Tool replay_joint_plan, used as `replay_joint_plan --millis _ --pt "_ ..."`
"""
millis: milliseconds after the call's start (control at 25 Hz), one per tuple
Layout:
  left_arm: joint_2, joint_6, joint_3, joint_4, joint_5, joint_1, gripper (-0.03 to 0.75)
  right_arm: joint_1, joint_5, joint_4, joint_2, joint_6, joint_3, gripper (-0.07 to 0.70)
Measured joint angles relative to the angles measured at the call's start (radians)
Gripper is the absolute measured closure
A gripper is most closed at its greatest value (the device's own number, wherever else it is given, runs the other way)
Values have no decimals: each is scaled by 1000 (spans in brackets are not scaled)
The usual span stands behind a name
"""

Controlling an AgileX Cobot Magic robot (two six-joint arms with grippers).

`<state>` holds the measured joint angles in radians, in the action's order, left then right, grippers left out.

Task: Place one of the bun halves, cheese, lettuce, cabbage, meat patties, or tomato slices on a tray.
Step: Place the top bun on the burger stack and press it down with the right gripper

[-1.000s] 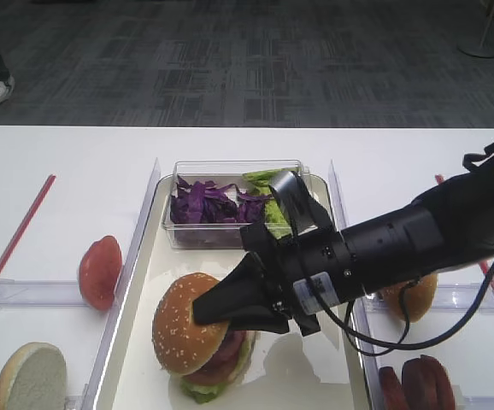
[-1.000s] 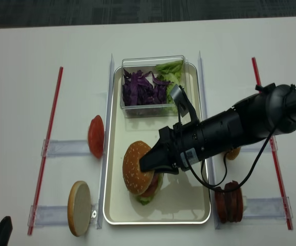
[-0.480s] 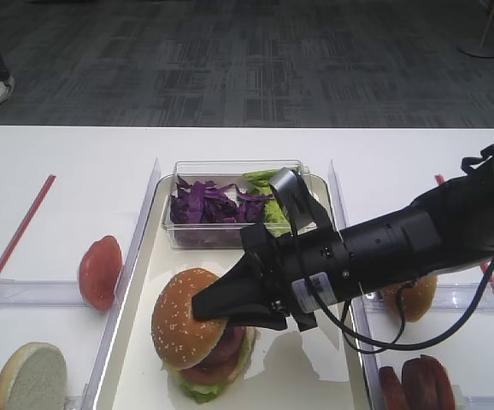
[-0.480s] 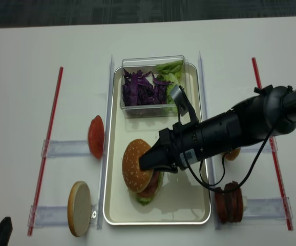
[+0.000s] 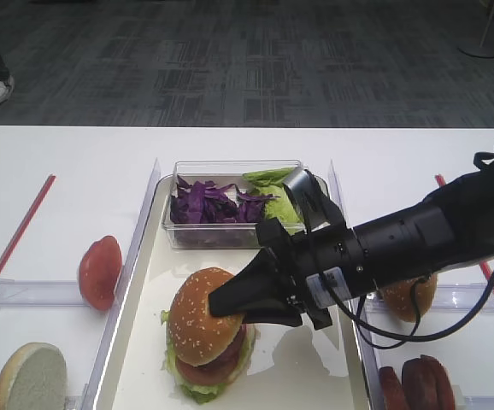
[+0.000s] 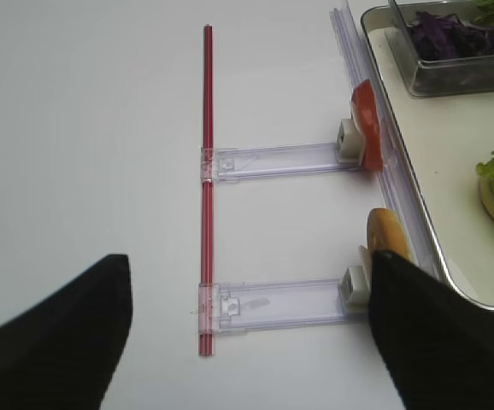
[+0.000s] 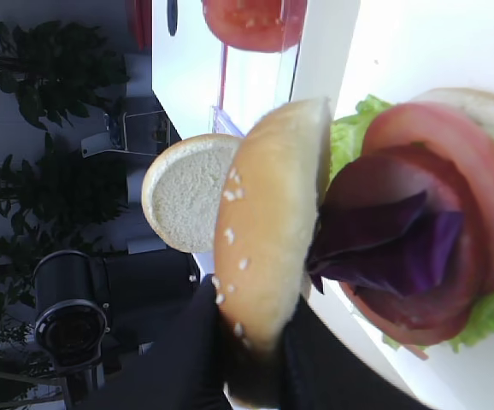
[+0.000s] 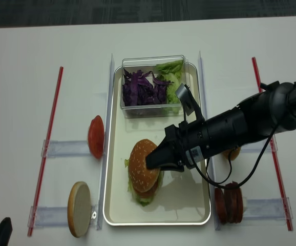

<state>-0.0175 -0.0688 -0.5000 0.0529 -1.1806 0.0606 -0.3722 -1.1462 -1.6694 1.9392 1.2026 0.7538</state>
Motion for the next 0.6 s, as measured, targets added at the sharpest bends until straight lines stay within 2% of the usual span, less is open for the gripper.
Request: replay_joint_plan --millis 200,280,440,520,600 --pt "0 0 0 0 0 0 176 0 0 -18 11 10 0 447" --pt "0 0 0 0 0 0 176 0 0 -18 21 8 0 384" --pt "0 0 0 0 0 0 176 0 0 -18 31 1 0 186" --pt "0 0 0 0 0 0 176 0 0 -18 31 1 0 136" --pt "0 0 0 0 0 0 176 0 0 -15 31 1 0 121"
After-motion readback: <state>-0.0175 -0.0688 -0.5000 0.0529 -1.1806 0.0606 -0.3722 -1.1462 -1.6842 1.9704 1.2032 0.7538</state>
